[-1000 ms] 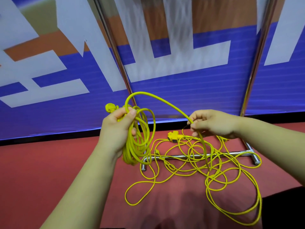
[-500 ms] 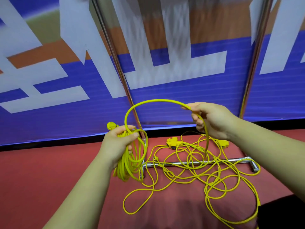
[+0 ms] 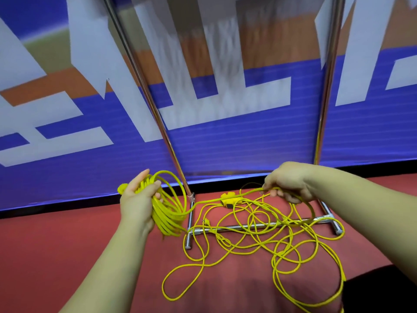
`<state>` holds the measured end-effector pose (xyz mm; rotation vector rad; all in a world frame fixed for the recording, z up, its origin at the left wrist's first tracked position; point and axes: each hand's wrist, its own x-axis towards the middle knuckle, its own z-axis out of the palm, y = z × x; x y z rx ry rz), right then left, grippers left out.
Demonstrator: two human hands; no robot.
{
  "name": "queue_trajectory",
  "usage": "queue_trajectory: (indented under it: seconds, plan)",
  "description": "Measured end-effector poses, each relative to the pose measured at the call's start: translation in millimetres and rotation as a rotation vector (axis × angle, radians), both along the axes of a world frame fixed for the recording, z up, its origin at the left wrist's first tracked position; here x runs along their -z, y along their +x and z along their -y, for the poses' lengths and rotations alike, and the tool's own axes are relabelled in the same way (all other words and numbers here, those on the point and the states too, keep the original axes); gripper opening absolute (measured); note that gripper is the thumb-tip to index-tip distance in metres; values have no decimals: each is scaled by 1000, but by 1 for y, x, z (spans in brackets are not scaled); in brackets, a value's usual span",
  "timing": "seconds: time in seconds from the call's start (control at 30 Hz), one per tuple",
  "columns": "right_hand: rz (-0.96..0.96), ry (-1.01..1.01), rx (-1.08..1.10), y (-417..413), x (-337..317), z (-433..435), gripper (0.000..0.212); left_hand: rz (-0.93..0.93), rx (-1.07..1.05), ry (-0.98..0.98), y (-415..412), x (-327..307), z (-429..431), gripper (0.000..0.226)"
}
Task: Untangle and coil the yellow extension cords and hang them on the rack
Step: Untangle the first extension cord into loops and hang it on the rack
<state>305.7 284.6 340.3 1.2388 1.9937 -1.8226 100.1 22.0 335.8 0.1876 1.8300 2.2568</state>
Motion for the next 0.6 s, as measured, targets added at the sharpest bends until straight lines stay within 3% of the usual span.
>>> queue_trajectory:
  seconds: [0.1,0.2,0.3,0.5,0.6]
  plan:
    - [-83,-40,107,-6,4,4,11,-58,99,34,16,-15,-6,47]
    - [-199,-130,200,-13,5,9,17,-115,197,18,34,-25,-11,42]
    - [-287,-181,198,-17,1,12,14,-153,273,-21,46,-27,-14,39]
    - [-488,-27,98,-17,-13,26,19,-81,358,-31,62,-22,-20,41]
    - [-524,83,36,-17,-15,31,20,-36,451,-26,72,-22,-25,54]
